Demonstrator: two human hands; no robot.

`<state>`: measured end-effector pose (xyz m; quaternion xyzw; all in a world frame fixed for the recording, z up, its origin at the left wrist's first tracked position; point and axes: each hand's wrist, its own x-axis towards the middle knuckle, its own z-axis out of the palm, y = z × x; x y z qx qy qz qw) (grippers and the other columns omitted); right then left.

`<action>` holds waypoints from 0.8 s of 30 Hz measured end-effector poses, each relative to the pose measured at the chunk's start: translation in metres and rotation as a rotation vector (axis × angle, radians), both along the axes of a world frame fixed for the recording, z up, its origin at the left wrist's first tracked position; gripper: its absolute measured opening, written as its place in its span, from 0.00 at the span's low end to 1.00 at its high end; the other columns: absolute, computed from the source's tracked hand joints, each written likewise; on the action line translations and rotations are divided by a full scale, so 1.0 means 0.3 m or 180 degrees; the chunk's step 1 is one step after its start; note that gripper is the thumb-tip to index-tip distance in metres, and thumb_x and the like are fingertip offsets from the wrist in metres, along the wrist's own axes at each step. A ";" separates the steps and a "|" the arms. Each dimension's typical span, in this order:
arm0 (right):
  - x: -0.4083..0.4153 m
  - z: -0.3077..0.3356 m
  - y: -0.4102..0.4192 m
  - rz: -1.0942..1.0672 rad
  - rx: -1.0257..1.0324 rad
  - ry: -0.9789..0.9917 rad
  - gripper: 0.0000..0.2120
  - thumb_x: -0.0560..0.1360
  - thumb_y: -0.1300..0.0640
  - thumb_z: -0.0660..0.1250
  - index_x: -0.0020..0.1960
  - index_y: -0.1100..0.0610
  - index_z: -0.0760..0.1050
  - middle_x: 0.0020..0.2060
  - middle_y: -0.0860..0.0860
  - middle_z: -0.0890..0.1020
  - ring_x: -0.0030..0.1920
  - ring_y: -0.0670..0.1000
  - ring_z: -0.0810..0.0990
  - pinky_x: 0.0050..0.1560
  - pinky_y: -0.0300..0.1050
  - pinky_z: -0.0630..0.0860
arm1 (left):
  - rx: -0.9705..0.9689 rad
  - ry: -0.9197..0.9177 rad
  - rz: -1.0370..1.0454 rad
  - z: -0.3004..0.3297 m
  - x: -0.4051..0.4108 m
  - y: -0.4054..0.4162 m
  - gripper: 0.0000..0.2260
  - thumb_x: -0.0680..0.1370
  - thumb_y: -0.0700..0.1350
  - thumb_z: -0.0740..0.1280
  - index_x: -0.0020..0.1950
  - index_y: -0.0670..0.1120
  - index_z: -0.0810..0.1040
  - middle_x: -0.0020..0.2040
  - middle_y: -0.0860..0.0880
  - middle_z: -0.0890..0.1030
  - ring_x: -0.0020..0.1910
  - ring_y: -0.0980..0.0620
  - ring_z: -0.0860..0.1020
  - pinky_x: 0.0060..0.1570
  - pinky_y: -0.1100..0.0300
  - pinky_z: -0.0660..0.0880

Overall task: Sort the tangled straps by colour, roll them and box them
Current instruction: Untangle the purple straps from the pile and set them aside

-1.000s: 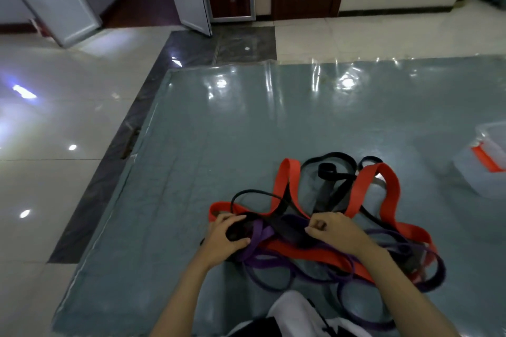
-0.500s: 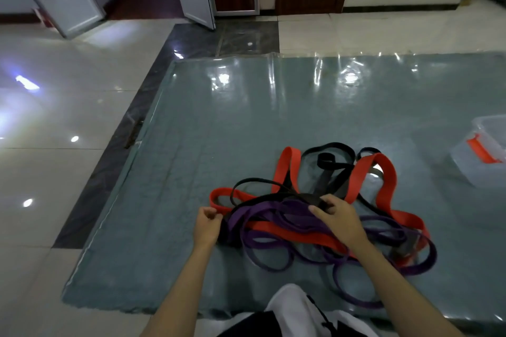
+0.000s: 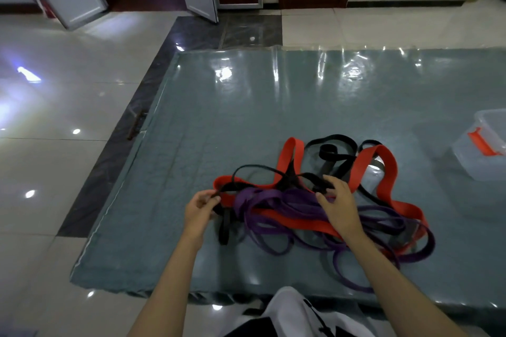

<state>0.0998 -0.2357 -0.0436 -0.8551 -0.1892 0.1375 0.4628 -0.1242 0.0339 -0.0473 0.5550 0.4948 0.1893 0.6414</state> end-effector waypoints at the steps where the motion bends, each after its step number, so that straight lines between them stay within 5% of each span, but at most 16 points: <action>1: -0.015 -0.001 -0.007 0.0078 -0.0120 -0.0251 0.20 0.79 0.63 0.73 0.70 0.57 0.77 0.64 0.50 0.76 0.58 0.52 0.81 0.61 0.48 0.79 | -0.0058 0.0022 0.0261 -0.001 0.001 0.006 0.05 0.81 0.36 0.70 0.52 0.47 0.80 0.48 0.43 0.81 0.46 0.45 0.80 0.40 0.58 0.75; 4: -0.063 -0.017 -0.046 0.0401 -0.0376 -0.0366 0.12 0.79 0.66 0.72 0.60 0.56 0.81 0.56 0.53 0.82 0.56 0.56 0.83 0.59 0.52 0.80 | 0.0389 0.0737 0.0387 -0.027 -0.005 0.002 0.03 0.82 0.39 0.69 0.53 0.45 0.80 0.56 0.41 0.82 0.56 0.40 0.81 0.53 0.50 0.78; 6: -0.082 -0.045 -0.083 0.0557 -0.0829 -0.0414 0.13 0.79 0.65 0.73 0.62 0.58 0.81 0.59 0.55 0.82 0.62 0.59 0.81 0.62 0.57 0.78 | 0.0978 0.0886 0.0094 -0.033 0.000 -0.029 0.04 0.81 0.40 0.70 0.56 0.44 0.80 0.59 0.41 0.81 0.59 0.40 0.80 0.61 0.46 0.77; 10: -0.106 -0.071 -0.150 0.0796 -0.1686 -0.0461 0.23 0.79 0.58 0.71 0.73 0.51 0.76 0.72 0.49 0.76 0.73 0.55 0.73 0.66 0.58 0.75 | 0.1351 0.0640 -0.1038 -0.023 0.048 -0.114 0.09 0.80 0.45 0.73 0.58 0.46 0.79 0.54 0.47 0.83 0.56 0.44 0.81 0.60 0.42 0.78; 13: -0.103 -0.062 -0.159 0.0859 -0.2126 -0.0710 0.27 0.80 0.55 0.70 0.78 0.48 0.70 0.73 0.48 0.73 0.73 0.54 0.71 0.67 0.59 0.72 | 0.1870 0.1383 -0.1805 -0.024 0.085 -0.147 0.19 0.76 0.54 0.76 0.61 0.49 0.77 0.56 0.49 0.83 0.61 0.43 0.79 0.61 0.43 0.77; 16: -0.090 -0.048 -0.163 0.0912 -0.2538 -0.0903 0.25 0.80 0.52 0.68 0.76 0.46 0.71 0.69 0.49 0.72 0.71 0.54 0.70 0.68 0.56 0.72 | 0.2191 0.1757 -0.1887 -0.045 0.099 -0.170 0.30 0.76 0.50 0.77 0.75 0.49 0.69 0.67 0.46 0.79 0.68 0.40 0.76 0.65 0.40 0.74; 20: -0.072 -0.050 -0.203 0.0841 -0.2575 -0.0868 0.19 0.79 0.52 0.71 0.69 0.46 0.74 0.68 0.49 0.72 0.71 0.55 0.72 0.68 0.57 0.69 | 0.2483 0.1578 -0.1572 -0.072 0.083 -0.189 0.40 0.76 0.40 0.75 0.83 0.50 0.60 0.72 0.42 0.73 0.65 0.38 0.77 0.59 0.41 0.78; 24: -0.043 -0.035 -0.249 0.0835 -0.2383 -0.0840 0.16 0.80 0.50 0.70 0.66 0.48 0.74 0.62 0.46 0.79 0.64 0.53 0.80 0.62 0.54 0.71 | 0.2552 0.1099 -0.1528 -0.060 0.084 -0.165 0.35 0.77 0.36 0.72 0.82 0.52 0.64 0.74 0.45 0.69 0.57 0.40 0.81 0.46 0.50 0.80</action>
